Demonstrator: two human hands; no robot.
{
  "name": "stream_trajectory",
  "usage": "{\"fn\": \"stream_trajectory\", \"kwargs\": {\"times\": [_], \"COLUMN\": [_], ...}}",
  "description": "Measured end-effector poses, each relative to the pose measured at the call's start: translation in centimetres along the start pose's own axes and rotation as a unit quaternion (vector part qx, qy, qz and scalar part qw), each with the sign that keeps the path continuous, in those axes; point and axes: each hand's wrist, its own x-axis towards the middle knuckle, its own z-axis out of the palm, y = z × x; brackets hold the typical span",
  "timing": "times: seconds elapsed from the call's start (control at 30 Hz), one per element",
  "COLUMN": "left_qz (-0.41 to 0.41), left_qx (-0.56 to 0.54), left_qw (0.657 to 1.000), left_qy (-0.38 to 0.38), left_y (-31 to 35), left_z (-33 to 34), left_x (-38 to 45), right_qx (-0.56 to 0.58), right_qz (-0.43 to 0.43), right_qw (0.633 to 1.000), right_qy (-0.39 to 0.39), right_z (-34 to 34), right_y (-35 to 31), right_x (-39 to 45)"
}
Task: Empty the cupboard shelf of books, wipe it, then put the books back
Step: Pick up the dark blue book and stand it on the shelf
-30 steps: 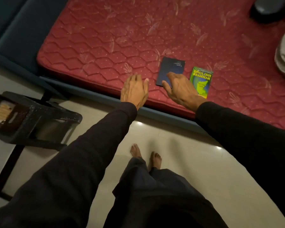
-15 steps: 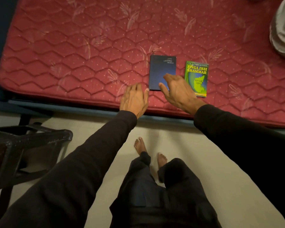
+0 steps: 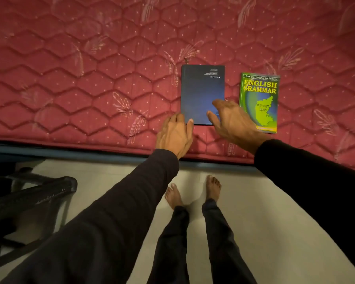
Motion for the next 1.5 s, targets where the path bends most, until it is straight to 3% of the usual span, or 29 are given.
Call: {"fn": "stream_trajectory", "kwargs": {"times": [0.23,0.43,0.7,0.9,1.0,1.17,1.5], "left_qz": [-0.057,-0.053,-0.091,-0.188,-0.226,-0.250,-0.256], "left_qx": [-0.061,-0.102,-0.192,-0.327,-0.392,-0.439,-0.430], "left_qw": [0.997,0.993,0.976,0.922,0.887,0.859,0.865], "left_qy": [0.006,0.011,0.050,0.084,0.091,0.082,0.045], "left_y": [-0.7,-2.0,-2.3,-3.3,-4.1,-4.3,-5.3], "left_z": [4.7,7.2,8.9,9.8,10.6,10.7,10.2], "left_x": [5.6,8.7,12.5,15.0,15.6,15.8,11.7], "right_qx": [0.065,0.109,0.181,0.286,0.313,0.335,0.367], "right_qz": [0.053,0.117,0.220,0.332,0.340,0.391,0.400], "right_qw": [0.996,0.987,0.958,0.897,0.883,0.856,0.839], "right_qy": [0.016,0.020,0.026,0.064,0.085,0.046,-0.030], "right_z": [5.0,7.6,8.8,9.7,11.6,11.0,10.2], "right_y": [3.0,4.8,5.2,5.9,7.9,7.6,5.2], "right_x": [3.6,6.0,9.3,10.4,11.1,11.3,8.4]}}
